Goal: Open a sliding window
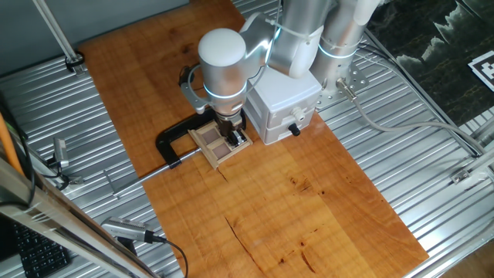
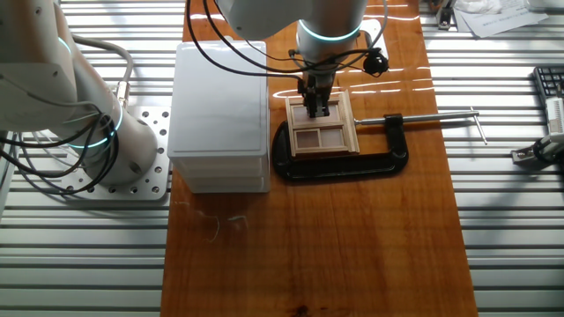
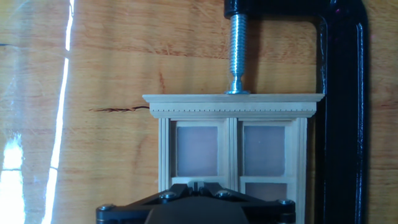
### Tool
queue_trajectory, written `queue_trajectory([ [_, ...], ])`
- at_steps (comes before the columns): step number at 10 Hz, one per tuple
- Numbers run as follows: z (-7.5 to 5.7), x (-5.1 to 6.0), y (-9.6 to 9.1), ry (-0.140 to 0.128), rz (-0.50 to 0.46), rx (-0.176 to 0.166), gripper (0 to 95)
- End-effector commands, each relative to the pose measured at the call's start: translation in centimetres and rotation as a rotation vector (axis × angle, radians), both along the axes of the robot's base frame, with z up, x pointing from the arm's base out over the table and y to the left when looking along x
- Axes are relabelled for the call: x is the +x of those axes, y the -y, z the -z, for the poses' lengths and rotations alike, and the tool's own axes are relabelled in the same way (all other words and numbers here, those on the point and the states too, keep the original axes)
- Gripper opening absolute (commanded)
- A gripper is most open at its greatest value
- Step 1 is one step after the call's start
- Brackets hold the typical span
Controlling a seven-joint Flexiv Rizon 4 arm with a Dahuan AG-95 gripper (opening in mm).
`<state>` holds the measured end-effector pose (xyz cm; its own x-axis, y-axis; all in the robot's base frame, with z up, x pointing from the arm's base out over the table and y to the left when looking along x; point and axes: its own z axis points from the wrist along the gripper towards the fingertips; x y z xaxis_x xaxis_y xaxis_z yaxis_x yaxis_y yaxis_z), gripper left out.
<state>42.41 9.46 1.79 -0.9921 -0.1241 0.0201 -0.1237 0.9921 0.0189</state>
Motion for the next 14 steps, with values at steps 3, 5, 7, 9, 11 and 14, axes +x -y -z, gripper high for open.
queue_trajectory([
  [3, 0.03, 0.15, 0.00, -0.002, -0.002, 0.001, 0.0],
  [5, 0.06, 0.22, -0.04, -0.003, -0.001, 0.001, 0.0],
  [7, 0.07, 0.30, -0.07, -0.004, -0.001, 0.001, 0.0],
  [9, 0.06, 0.36, -0.07, -0.004, -0.002, 0.001, 0.0],
  [11, 0.08, 0.39, -0.09, -0.004, -0.003, 0.003, 0.0],
  [14, 0.07, 0.54, -0.12, -0.005, -0.002, 0.002, 0.0],
])
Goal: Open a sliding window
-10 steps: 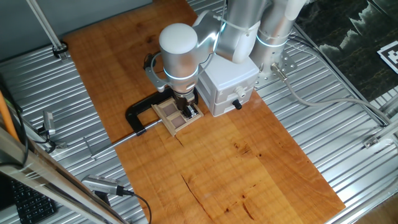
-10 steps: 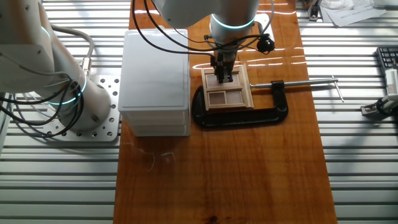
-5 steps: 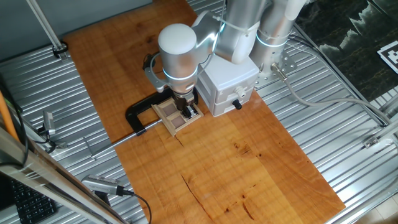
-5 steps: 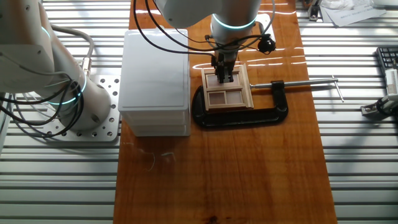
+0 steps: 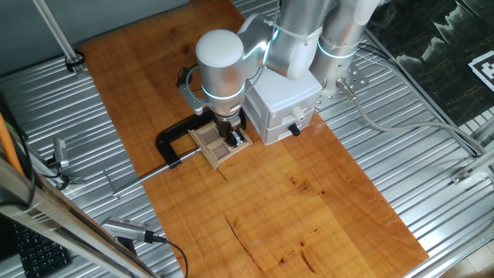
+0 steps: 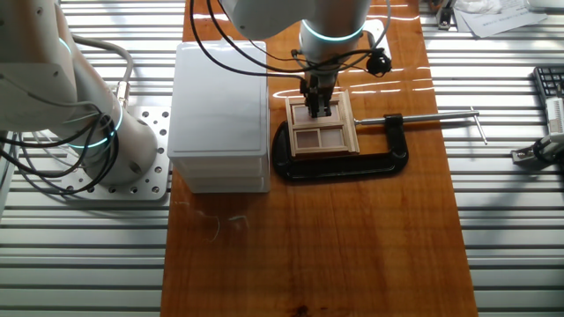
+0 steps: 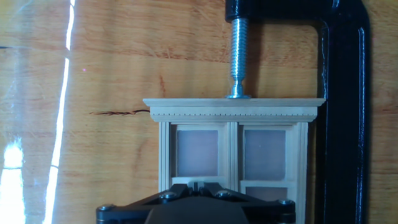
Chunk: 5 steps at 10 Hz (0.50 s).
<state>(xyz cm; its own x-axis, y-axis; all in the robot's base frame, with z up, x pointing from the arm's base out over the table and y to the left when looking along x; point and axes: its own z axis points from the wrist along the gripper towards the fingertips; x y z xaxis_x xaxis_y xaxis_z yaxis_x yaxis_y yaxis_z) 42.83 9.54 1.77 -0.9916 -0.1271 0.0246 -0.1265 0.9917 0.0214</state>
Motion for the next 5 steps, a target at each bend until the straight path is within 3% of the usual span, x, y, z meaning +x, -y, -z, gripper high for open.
queue_trajectory([
  [1, 0.05, 0.14, -0.03, 0.000, 0.001, 0.000, 0.0],
  [5, 0.16, 0.54, -0.19, -0.004, 0.002, 0.000, 0.0],
])
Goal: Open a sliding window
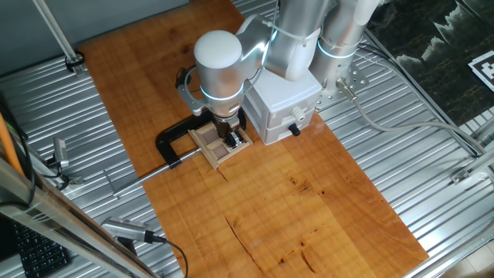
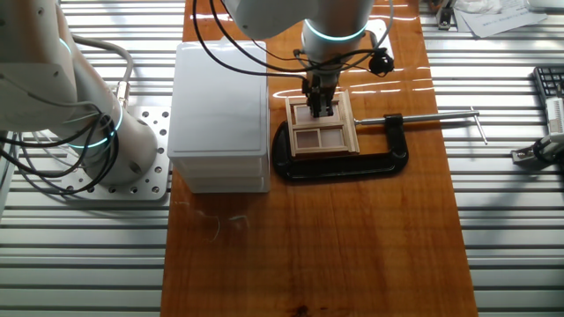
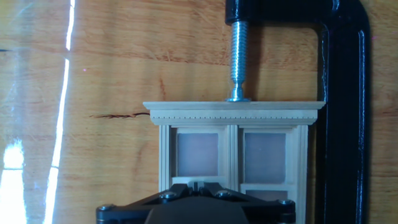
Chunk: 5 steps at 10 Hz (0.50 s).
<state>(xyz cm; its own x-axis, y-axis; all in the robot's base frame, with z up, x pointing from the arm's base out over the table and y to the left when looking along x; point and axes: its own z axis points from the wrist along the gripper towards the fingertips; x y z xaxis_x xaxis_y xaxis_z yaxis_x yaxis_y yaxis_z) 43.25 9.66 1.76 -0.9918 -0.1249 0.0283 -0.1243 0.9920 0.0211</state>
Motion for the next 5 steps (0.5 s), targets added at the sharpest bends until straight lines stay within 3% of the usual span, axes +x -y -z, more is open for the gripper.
queue_trajectory([
  [1, 0.14, 0.27, -0.08, -0.001, -0.001, 0.000, 0.0],
  [5, 0.10, 0.70, -0.15, -0.006, -0.003, 0.001, 0.0],
])
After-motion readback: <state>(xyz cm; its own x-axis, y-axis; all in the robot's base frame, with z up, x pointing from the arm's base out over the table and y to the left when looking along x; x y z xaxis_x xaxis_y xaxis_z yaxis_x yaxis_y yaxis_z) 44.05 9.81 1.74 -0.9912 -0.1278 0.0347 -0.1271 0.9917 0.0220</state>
